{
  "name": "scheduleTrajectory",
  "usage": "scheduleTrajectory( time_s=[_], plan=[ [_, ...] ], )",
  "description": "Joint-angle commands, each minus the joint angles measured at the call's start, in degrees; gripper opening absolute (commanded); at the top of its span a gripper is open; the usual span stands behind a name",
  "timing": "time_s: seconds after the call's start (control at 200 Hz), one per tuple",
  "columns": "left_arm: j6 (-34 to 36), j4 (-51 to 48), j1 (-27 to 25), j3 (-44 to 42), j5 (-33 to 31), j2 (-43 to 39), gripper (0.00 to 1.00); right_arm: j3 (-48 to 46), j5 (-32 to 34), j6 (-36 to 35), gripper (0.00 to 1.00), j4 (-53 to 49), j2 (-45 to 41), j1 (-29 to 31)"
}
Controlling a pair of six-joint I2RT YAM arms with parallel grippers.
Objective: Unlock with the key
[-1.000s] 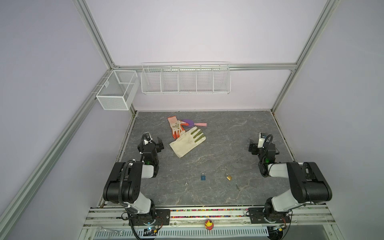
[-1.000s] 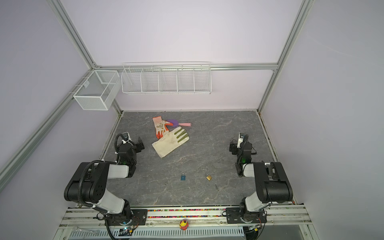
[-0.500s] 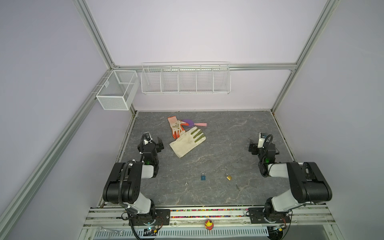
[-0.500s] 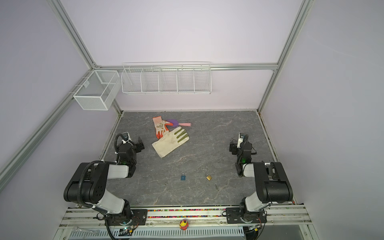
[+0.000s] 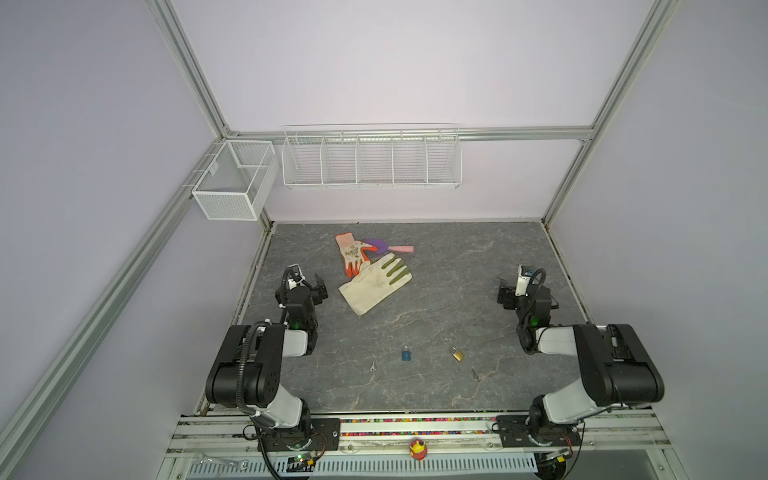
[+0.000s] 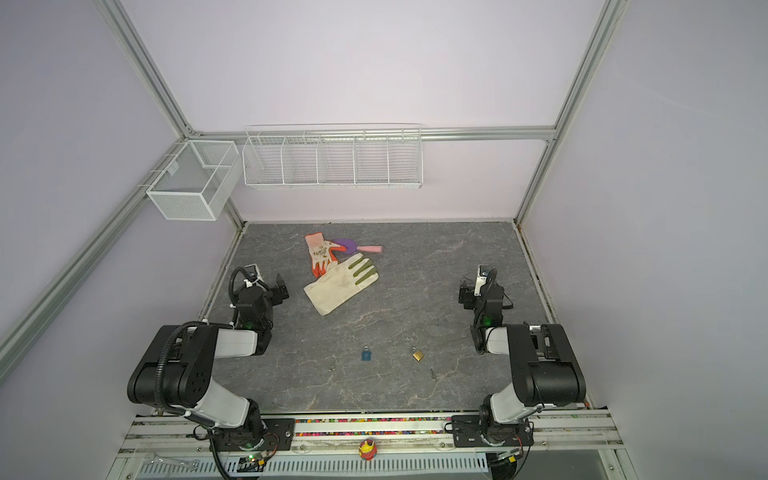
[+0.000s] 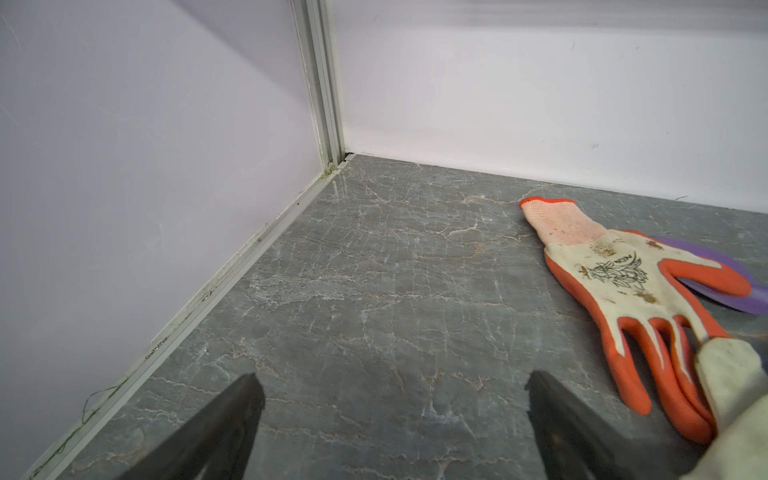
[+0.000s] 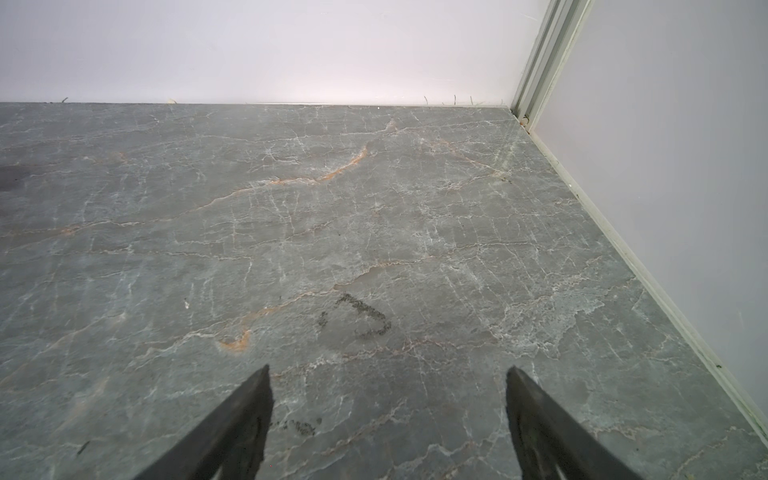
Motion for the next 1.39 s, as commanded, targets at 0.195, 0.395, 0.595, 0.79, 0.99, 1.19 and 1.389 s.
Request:
scheduleTrajectory(
  time_s=[0.195,0.395,0.595,0.79,0.99,1.19,1.389],
  plan=[
    [1.00,0.49,0.05,-1.13,0.31,-0.83,0.99,-0.92,-0.67,-1.28,0.88,0.71,-1.22,-0.32],
    [0.12,1.14,0.05,-3.52,-1.44,-5.75,0.99,-0.55,-1.26,-1.40,0.88,-1.61,-3.22,-0.30],
    [-2.47,-11.73,0.05,-2.95,-3.61,-19.26,0.99,1.98,0.03,-0.52,0.89,-13.59,-12.80,-0.33],
    [-13.59,-34.16,0.21,4.12,-6.38,-33.00,0.99,6.18,-0.64,7.68,0.88,-26.33,-23.03,-0.69],
    [-29.04,-45.92,0.53,5.88,-8.29,-40.60,0.99,13.52,2.65,25.25,0.89,-48.89,-27.24,-1.42],
    [-37.13,-56.71,1.15,10.12,2.01,-40.58,0.99,18.41,-3.81,28.16,0.89,-61.90,-28.02,-1.83],
    [-39.63,-62.43,0.49,11.35,15.04,-42.76,0.99,22.38,-9.77,27.61,0.89,-71.76,-29.30,0.55]
  ],
)
